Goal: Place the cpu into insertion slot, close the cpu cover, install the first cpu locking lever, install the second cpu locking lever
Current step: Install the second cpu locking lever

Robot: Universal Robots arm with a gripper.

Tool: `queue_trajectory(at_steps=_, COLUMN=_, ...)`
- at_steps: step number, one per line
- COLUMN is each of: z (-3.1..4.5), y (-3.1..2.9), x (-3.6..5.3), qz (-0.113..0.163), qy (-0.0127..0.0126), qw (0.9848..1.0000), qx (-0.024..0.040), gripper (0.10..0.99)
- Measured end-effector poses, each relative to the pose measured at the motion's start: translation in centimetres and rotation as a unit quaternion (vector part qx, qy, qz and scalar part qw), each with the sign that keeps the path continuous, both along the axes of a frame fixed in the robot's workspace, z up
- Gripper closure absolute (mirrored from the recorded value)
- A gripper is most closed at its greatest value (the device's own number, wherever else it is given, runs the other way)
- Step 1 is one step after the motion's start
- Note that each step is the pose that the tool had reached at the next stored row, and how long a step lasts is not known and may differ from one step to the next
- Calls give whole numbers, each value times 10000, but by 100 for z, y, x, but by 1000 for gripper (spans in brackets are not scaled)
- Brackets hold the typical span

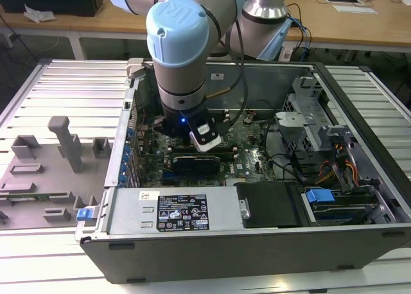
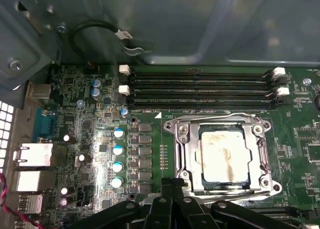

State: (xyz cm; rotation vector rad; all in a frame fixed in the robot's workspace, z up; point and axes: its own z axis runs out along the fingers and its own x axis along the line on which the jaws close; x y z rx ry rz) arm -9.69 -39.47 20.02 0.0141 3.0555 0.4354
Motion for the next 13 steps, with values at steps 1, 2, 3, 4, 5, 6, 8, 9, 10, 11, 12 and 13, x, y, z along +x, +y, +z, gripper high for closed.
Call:
queue_trajectory(at_steps=1, z=-3, y=0, x=0, qz=0, qy=-2, qw=10000, qx=0, gripper=980)
queue_trajectory(at_steps=2, z=-8, y=1, x=0, qz=0, qy=-5, qw=10000, qx=2, gripper=980)
queue_trajectory(at_steps=3, z=-11, y=0, x=0, qz=0, qy=-7, qw=10000, qx=2, gripper=980)
queue_trajectory(at_steps=4, z=-15, y=0, x=0, qz=0, qy=-10, qw=10000, qx=3, gripper=980)
queue_trajectory(at_steps=5, z=-15, y=0, x=0, qz=0, qy=-10, qw=10000, qx=2, gripper=980)
queue_trajectory(at_steps=6, z=2, y=1, x=1, qz=0, qy=-11, qw=10000, qx=4, gripper=980)
queue_trajectory(at_steps=8, z=106, y=0, x=0, qz=0, qy=-10, qw=10000, qx=3, gripper=980)
queue_trajectory(at_steps=9, z=169, y=0, x=0, qz=0, qy=-10, qw=10000, qx=3, gripper=980)
queue_trajectory(at_steps=10, z=233, y=0, x=0, qz=0, qy=-10, qw=10000, qx=2, gripper=980)
queue_trajectory(at_steps=11, z=306, y=0, x=0, qz=0, qy=-10, qw=10000, qx=3, gripper=980)
queue_trajectory(at_steps=12, z=342, y=0, x=0, qz=0, qy=-10, qw=10000, qx=3, gripper=980)
queue_trajectory(at_steps=13, z=379, y=0, x=0, qz=0, qy=-10, qw=10000, qx=3, gripper=980)
